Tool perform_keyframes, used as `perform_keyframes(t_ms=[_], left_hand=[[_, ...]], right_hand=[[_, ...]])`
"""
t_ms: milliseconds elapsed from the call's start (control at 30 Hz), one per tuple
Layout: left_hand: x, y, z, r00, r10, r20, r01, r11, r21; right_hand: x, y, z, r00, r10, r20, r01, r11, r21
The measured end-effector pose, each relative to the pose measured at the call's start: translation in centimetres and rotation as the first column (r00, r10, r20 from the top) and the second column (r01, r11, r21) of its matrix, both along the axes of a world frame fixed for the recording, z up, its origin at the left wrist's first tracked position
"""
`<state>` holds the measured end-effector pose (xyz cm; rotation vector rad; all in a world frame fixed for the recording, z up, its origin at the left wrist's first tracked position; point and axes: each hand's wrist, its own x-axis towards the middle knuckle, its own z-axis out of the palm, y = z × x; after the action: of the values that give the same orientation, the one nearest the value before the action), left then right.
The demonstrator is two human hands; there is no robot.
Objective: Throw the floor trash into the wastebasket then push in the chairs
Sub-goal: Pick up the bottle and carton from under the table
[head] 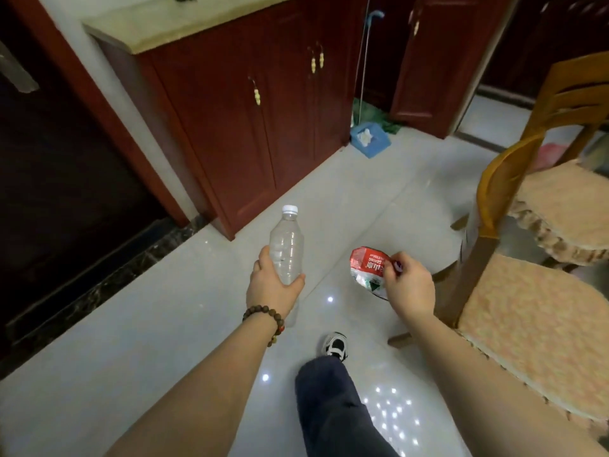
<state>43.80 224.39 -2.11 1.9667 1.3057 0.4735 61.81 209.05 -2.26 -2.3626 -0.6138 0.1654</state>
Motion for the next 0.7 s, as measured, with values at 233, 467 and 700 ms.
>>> perform_keyframes(t_ms=[233, 467, 700], left_hand=[[17.3, 11.4, 1.2, 0.994, -0.102, 0.037, 0.102, 0.995, 0.009], [32.2, 19.0, 3.2, 0.976, -0.202, 0.081, 0.200, 0.979, 0.037], [44.9, 25.6, 2.3, 0.953, -0.301, 0.044, 0.299, 0.953, 0.035]], right_hand=[[15.0, 10.4, 0.5, 0.992, -0.108, -0.071, 0.108, 0.994, -0.003], [27.4, 16.9, 2.6, 0.973, -0.226, -0.045, 0.227, 0.974, 0.022], [37.9, 22.0, 2.0, 0.943, -0.332, -0.012, 0.332, 0.943, 0.004]])
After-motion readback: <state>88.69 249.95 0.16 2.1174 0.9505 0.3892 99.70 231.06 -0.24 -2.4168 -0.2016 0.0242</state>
